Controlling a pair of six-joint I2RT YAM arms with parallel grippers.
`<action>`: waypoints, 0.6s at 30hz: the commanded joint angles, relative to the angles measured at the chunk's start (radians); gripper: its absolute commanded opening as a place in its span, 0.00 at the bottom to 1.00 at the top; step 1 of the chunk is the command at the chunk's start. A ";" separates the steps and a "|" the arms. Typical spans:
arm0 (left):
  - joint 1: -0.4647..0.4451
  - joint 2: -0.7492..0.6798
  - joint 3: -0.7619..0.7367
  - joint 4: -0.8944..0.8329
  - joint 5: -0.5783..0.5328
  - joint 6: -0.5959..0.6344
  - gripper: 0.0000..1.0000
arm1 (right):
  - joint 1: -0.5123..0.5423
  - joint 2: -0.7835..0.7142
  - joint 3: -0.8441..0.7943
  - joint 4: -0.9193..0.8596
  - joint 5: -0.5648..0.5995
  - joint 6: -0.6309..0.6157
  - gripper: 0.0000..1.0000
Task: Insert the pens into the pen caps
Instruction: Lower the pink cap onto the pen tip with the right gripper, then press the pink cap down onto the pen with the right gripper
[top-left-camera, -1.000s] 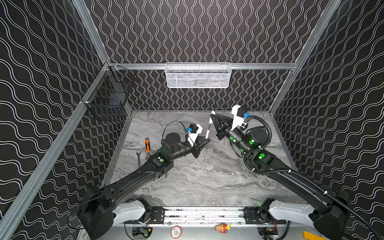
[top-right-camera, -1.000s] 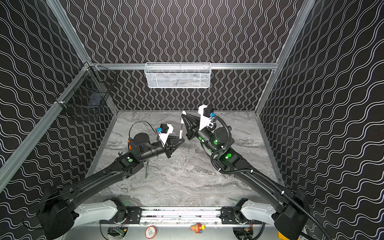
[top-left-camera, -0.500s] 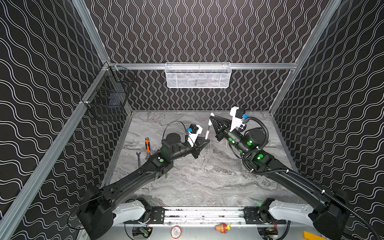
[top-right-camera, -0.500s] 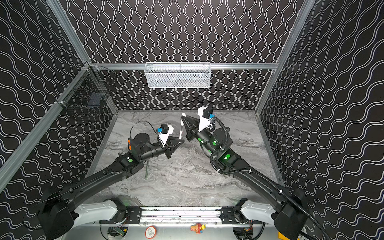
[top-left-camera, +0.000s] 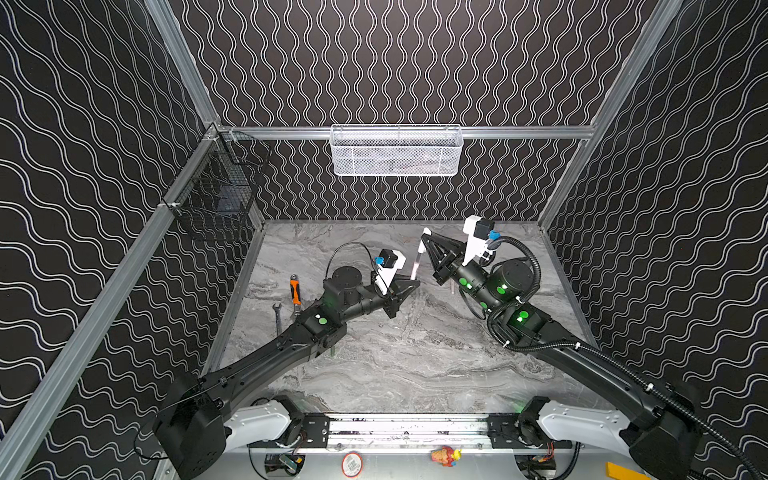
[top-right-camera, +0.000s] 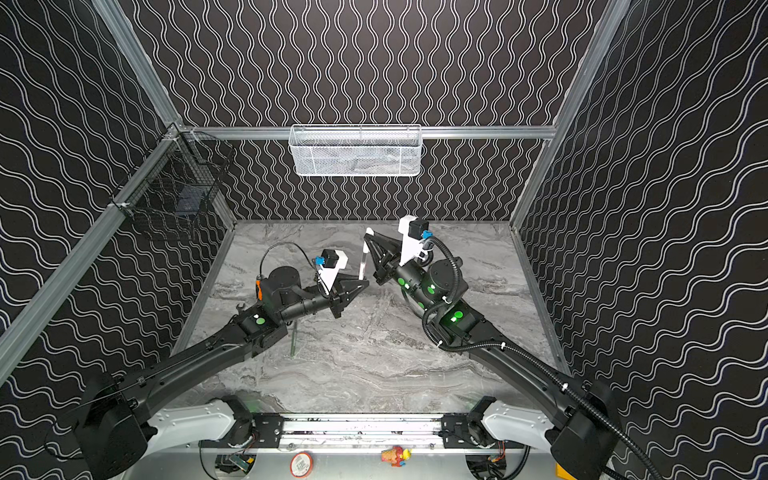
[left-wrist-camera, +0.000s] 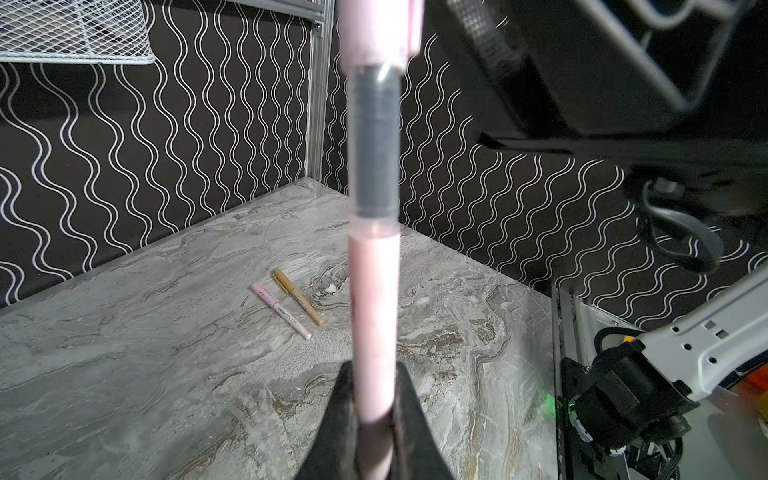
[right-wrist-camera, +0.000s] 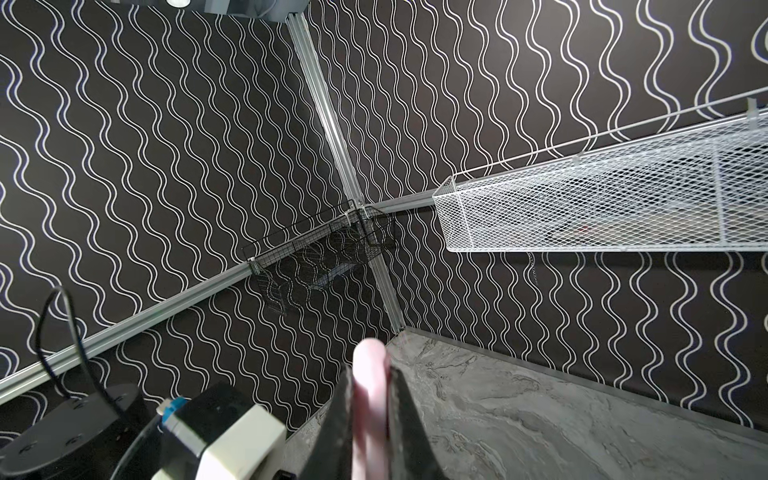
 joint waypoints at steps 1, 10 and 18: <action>0.000 -0.001 0.006 0.074 -0.001 0.000 0.00 | 0.001 -0.005 -0.009 -0.020 -0.020 -0.019 0.14; 0.000 0.007 0.009 0.076 0.011 -0.002 0.00 | 0.001 0.010 -0.031 0.021 -0.020 -0.012 0.14; 0.000 0.007 0.006 0.079 0.008 0.000 0.00 | 0.001 0.033 -0.025 0.051 -0.024 -0.013 0.14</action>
